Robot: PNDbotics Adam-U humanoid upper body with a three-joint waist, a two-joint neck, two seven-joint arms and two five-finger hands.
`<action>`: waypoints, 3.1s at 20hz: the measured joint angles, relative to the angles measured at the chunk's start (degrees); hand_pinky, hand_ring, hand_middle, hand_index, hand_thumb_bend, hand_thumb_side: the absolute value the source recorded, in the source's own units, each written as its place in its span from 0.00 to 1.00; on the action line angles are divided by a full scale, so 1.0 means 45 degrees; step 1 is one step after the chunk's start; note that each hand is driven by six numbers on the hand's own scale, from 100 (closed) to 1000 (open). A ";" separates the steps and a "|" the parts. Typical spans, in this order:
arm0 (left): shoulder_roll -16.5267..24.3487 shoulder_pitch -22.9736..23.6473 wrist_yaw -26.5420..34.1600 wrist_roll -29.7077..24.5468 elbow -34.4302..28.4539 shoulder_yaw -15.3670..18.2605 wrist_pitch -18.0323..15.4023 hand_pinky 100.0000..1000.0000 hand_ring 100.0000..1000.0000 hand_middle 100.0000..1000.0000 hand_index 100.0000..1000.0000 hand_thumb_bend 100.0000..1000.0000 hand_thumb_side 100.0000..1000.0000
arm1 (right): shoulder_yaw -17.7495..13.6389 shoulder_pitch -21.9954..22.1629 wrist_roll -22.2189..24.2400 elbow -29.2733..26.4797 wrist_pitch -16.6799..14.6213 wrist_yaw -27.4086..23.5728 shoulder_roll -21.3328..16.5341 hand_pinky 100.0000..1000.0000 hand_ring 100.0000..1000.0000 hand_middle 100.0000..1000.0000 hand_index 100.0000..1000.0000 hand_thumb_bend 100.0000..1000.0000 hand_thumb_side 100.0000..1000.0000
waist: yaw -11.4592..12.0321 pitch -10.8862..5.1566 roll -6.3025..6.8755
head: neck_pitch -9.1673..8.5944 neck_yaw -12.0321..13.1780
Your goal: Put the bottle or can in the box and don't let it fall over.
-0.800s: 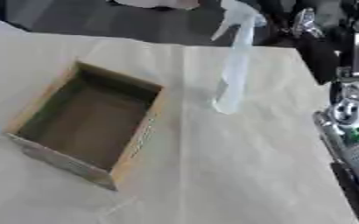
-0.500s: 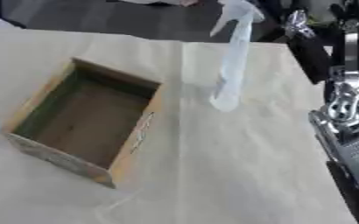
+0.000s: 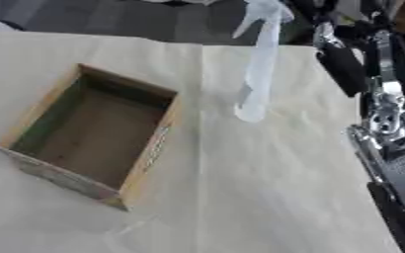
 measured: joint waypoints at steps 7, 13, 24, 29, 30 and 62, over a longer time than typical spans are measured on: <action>0.0000 0.0000 -0.0001 -0.0001 0.0000 0.0002 0.0001 0.99 0.78 0.78 0.75 0.26 0.45 | 0.0094 0.0001 0.0655 0.0000 0.0328 -0.0191 -0.0015 1.00 1.00 1.00 1.00 0.00 0.49 | 0.0001 0.0000 0.0000 | -0.0001 0.0002; 0.0000 0.0000 -0.0005 -0.0007 0.0004 0.0002 0.0005 0.99 0.78 0.78 0.75 0.26 0.45 | 0.0344 -0.0001 0.1348 0.0000 0.0629 0.0524 -0.0186 1.00 1.00 1.00 1.00 0.00 0.53 | 0.0015 -0.0001 -0.0004 | -0.0002 0.0007; 0.0000 -0.0007 -0.0005 -0.0031 0.0005 -0.0001 0.0020 0.99 0.78 0.78 0.75 0.26 0.45 | 0.1033 -0.0565 0.2075 0.0395 0.1277 0.1046 -0.0231 1.00 1.00 1.00 1.00 0.00 0.56 | 0.0121 -0.0003 -0.0005 | 0.0000 -0.0013; 0.0000 -0.0027 -0.0005 -0.0045 0.0006 -0.0005 0.0031 0.99 0.78 0.78 0.75 0.26 0.45 | 0.1198 -0.1026 0.2269 0.1001 0.1085 0.0179 -0.0231 1.00 1.00 1.00 1.00 0.00 0.58 | 0.0179 -0.0002 -0.0006 | 0.0004 -0.0025; 0.0000 -0.0039 -0.0005 -0.0046 0.0006 -0.0005 0.0031 0.99 0.78 0.78 0.75 0.26 0.45 | 0.1233 -0.1108 0.2300 0.1134 0.1055 0.0000 -0.0231 1.00 1.00 1.00 1.00 0.00 0.58 | 0.0194 -0.0002 -0.0006 | 0.0005 -0.0029; -0.0012 -0.0123 -0.0005 -0.0147 0.0007 -0.0047 0.0046 1.00 0.77 0.78 0.75 0.25 0.46 | 0.1414 -0.2316 0.2003 0.3643 0.0342 -0.1544 -0.0107 1.00 1.00 1.00 1.00 0.00 0.64 | 0.0377 0.0351 0.0002 | -0.0131 -0.0178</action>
